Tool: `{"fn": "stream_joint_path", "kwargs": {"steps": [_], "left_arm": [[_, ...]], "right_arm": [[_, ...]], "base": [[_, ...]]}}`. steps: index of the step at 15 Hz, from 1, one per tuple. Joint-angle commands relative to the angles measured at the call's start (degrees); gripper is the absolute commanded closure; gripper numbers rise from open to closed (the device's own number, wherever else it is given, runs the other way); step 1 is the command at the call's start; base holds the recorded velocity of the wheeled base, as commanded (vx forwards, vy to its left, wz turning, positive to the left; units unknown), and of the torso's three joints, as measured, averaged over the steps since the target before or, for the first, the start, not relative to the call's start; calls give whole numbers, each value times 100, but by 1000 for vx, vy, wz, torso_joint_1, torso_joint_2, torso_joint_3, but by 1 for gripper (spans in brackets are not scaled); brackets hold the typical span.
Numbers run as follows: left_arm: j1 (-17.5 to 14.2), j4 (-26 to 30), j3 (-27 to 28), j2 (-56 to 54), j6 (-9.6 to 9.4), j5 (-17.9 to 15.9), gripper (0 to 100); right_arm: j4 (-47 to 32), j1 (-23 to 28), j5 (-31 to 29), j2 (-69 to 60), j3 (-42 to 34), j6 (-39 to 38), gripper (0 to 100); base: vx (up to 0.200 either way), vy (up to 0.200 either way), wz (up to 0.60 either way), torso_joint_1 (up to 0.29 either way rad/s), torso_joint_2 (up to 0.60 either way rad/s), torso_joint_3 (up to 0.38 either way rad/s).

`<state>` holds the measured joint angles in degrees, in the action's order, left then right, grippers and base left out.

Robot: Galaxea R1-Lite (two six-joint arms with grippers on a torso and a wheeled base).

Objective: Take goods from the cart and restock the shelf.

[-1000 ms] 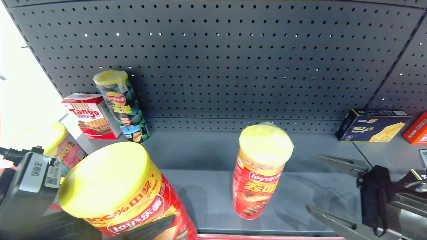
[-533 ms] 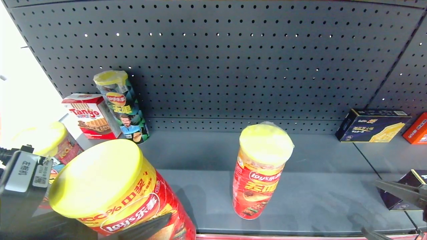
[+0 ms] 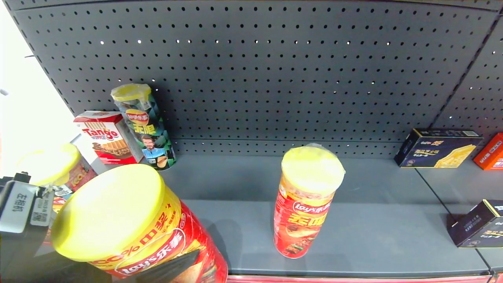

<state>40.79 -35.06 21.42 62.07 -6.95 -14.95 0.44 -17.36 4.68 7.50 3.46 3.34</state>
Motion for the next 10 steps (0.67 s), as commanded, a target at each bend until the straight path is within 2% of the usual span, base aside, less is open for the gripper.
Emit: {"fn": "stream_joint_path", "kwargs": {"steps": [1,10], "left_arm": [[34,-10,11,-11,1,18,100],[34,-10,47,-20,9,-26,100]], "right_arm": [[-26,40,-556,-750,-346,-185,0],[-35,40,-380,-750,-346,-229,0]], "base": [[0,0,0,0,0,0],[0,0,0,0,0,0]]}}
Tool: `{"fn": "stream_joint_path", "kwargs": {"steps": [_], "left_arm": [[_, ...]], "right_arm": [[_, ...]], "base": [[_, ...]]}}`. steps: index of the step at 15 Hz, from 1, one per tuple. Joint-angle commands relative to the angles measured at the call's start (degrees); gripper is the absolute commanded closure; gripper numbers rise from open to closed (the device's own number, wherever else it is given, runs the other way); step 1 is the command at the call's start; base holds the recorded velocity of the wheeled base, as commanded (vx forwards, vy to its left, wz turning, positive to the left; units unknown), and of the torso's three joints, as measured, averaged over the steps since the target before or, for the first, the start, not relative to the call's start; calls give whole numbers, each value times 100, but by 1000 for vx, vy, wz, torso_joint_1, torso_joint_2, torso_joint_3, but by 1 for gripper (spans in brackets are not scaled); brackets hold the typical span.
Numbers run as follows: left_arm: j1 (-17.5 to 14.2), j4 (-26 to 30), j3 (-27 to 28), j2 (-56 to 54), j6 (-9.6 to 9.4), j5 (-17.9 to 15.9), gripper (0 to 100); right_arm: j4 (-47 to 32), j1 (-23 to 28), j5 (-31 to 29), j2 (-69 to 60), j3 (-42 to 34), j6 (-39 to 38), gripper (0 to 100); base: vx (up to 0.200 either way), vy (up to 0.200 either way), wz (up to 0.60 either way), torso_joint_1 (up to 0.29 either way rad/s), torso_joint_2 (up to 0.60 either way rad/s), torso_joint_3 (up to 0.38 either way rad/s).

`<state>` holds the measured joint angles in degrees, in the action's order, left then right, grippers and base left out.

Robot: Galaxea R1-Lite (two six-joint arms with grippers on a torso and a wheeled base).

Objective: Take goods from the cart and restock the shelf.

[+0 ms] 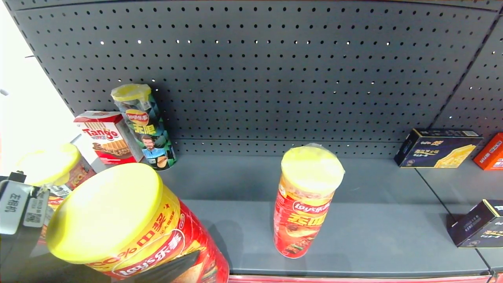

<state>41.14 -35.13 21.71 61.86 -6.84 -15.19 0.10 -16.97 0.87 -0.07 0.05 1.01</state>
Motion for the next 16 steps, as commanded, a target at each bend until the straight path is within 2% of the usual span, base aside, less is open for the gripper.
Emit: {"fn": "stream_joint_path", "kwargs": {"steps": [1,7,9,11,13,14,15,16], "left_arm": [[-1,-20,35,2,16,-2,100],[-89,-11,193,-253,34,139,100],[-124,121,553,-147,42,130,100],[-194,718,1063,116,34,95,100],[-353,921,1318,371,34,-19,100],[-572,965,1371,564,42,-283,100],[-810,903,1397,793,-19,-494,100],[-880,929,1511,890,-204,-529,100]], "right_arm": [[-1,1,1,7,-5,-5,0],[-1,1,1,7,-5,4,0],[-1,1,1,7,-5,-5,0],[-1,1,1,7,-5,-5,0],[-1,1,1,7,-5,-5,0],[-1,1,1,7,-5,-5,0],[-1,1,1,7,-5,-5,0],[-1,1,1,7,-5,-5,0]], "base": [[0,0,0,0,0,0],[0,0,0,0,0,0],[0,0,0,0,0,0],[0,0,0,0,0,0],[0,0,0,0,0,0],[0,0,0,0,0,0],[0,0,0,0,0,0],[0,0,0,0,0,0]]}}
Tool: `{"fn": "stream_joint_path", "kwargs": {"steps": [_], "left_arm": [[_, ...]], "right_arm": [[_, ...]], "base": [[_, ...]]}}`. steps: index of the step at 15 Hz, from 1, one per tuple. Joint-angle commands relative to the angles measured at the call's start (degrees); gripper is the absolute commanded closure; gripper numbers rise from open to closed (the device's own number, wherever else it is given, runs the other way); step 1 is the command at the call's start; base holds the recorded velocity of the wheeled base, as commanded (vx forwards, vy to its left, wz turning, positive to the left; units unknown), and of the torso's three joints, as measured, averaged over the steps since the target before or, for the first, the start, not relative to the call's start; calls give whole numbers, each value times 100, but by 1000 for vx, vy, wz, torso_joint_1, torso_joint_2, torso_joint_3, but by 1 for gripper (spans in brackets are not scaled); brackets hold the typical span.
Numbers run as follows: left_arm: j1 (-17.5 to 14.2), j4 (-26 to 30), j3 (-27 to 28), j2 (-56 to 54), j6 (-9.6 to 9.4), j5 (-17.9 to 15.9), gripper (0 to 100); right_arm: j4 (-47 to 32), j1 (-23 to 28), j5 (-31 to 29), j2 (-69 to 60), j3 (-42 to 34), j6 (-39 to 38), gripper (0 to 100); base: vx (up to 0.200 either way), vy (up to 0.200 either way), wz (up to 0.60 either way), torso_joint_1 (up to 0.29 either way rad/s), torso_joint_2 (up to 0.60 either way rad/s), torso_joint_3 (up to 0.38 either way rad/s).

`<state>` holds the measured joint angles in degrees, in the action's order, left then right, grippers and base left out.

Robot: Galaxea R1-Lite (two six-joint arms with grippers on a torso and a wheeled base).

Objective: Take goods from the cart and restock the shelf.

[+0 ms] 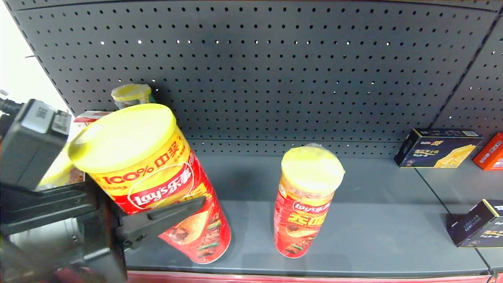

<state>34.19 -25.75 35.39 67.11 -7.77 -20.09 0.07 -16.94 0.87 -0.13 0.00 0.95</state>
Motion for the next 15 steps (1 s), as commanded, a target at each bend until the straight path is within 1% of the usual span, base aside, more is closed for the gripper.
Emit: {"fn": "stream_joint_path", "kwargs": {"steps": [1,3,4,5,6,7,8,9,10,11,12,13,14,15], "left_arm": [[-211,35,319,505,-181,-56,100],[-343,96,750,900,-243,-65,100],[-405,123,1058,1120,-243,-65,100],[-396,131,1374,1349,-243,-118,100],[-414,105,1629,1586,-252,-259,100],[-422,114,1778,1709,-252,-294,100],[-422,263,2227,1955,-252,-311,100],[-422,536,2552,2157,-261,-311,100],[-422,694,2789,2289,-261,-320,100],[-431,773,2974,2447,-261,-426,100],[-484,808,3106,2544,-261,-619,100],[-493,808,3123,2544,-261,-663,100],[-563,799,3255,2790,-357,-830,100],[-677,799,3369,2948,-647,-856,100]], "right_arm": [[1,-2,1,13,0,2,0],[1,-2,1,13,0,2,0],[1,-2,1,13,0,2,0],[1,-2,1,13,0,2,0],[1,-2,1,13,0,2,0],[1,-2,1,13,0,2,0],[1,-2,1,13,0,2,0],[1,-2,1,13,0,10,0],[1,-2,1,13,0,2,0],[1,-2,1,13,0,2,0],[1,-2,1,13,0,2,0],[1,-2,1,13,0,2,0],[1,-2,1,13,0,2,0],[1,-2,1,13,0,2,0]], "base": [[0,0,0,0,0,0],[0,0,0,0,0,0],[0,0,0,0,0,0],[0,0,0,0,0,0],[0,0,0,0,0,0],[0,0,0,0,0,0],[0,0,0,0,0,0],[0,0,0,0,0,0],[0,0,0,0,0,0],[0,0,0,0,0,0],[0,0,0,0,0,0],[0,0,0,0,0,0],[0,0,0,0,0,0],[0,0,0,0,0,0]]}}
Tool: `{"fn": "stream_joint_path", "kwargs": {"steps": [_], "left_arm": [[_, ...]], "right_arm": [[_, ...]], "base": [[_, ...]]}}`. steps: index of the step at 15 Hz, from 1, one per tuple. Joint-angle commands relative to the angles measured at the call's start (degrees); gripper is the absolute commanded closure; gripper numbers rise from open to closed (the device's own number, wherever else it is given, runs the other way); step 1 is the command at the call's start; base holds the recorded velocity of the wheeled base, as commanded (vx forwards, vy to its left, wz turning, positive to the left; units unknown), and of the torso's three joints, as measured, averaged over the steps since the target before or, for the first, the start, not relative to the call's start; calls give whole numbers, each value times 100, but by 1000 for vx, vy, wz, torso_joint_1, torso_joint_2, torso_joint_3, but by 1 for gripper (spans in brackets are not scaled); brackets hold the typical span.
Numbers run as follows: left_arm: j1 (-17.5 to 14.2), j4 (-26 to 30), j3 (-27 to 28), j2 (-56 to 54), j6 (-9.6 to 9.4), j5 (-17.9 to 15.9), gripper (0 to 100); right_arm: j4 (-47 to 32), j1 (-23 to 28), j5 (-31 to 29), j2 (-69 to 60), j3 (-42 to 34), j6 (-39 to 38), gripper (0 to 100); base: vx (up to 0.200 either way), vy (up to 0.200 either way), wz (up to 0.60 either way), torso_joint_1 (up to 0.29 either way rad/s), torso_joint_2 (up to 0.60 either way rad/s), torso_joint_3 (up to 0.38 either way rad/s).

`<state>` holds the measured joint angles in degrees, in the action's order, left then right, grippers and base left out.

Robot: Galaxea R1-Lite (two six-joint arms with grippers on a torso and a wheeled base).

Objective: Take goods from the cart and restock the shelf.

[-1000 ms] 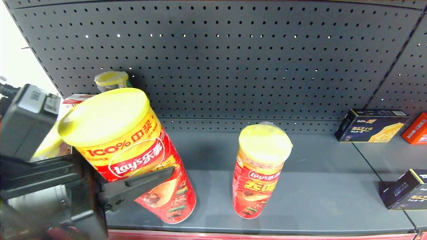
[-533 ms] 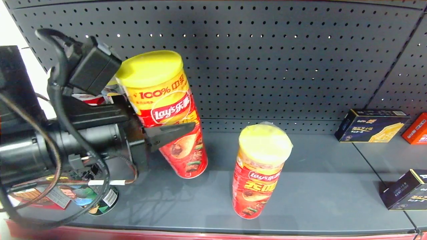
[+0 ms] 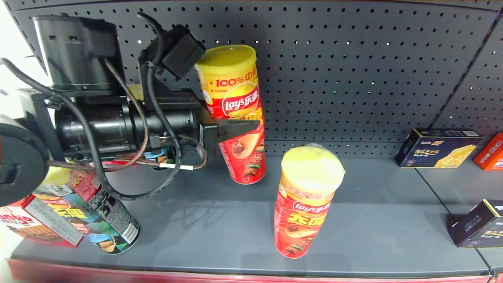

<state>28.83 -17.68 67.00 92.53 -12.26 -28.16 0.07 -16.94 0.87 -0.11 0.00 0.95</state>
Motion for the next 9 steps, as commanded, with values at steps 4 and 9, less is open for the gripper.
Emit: {"fn": "stream_joint_path", "kwargs": {"steps": [4,9], "left_arm": [[-255,1,736,1013,-611,-295,100],[-229,502,1263,1338,-611,-383,100]], "right_arm": [[1,-2,1,11,0,10,0],[1,-2,1,11,0,2,0]], "base": [[0,0,0,0,0,0],[0,0,0,0,0,0]]}}
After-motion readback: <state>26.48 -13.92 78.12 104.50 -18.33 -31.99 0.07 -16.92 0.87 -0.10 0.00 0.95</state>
